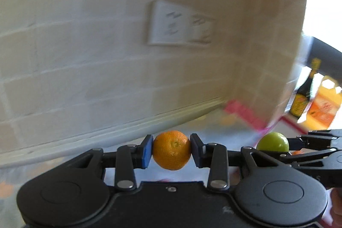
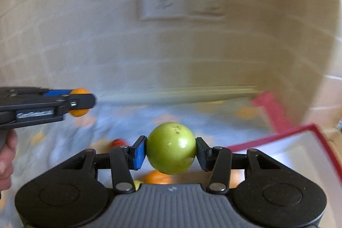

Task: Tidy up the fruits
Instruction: 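Carry the mandarin and green apple into the red box and open both tools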

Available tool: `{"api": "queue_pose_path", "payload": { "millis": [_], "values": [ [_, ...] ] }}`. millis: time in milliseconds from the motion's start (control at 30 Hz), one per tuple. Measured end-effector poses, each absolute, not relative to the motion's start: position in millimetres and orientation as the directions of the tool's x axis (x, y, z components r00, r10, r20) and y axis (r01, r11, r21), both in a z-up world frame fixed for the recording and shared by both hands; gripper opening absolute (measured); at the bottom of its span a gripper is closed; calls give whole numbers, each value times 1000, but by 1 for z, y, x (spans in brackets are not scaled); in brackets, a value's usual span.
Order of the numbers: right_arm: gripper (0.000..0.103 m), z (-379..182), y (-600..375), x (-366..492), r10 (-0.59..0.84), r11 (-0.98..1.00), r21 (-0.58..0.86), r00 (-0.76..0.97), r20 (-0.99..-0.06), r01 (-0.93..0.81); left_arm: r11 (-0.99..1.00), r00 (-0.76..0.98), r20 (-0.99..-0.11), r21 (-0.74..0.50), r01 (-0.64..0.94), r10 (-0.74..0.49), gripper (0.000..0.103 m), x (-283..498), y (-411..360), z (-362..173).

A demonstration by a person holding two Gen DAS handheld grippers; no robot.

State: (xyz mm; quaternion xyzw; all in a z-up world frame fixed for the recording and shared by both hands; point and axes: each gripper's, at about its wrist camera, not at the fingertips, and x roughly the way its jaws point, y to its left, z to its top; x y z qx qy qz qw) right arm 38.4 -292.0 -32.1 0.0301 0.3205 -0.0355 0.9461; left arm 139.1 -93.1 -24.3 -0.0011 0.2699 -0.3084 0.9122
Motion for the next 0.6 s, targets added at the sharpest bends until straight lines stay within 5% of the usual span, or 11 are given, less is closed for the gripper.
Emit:
{"api": "queue_pose_path", "payload": {
  "millis": [300, 600],
  "values": [
    [50, -57, -421, -35, -326, 891, 50, 711, -623, 452, 608, 412, -538, -255, 752, -736, 45, 111, -235, -41],
    [51, -83, -468, -64, -352, 829, 105, 660, -664, 549, 505, 280, -617, -223, 834, -735, 45, 84, -319, -78]
  ]
}}
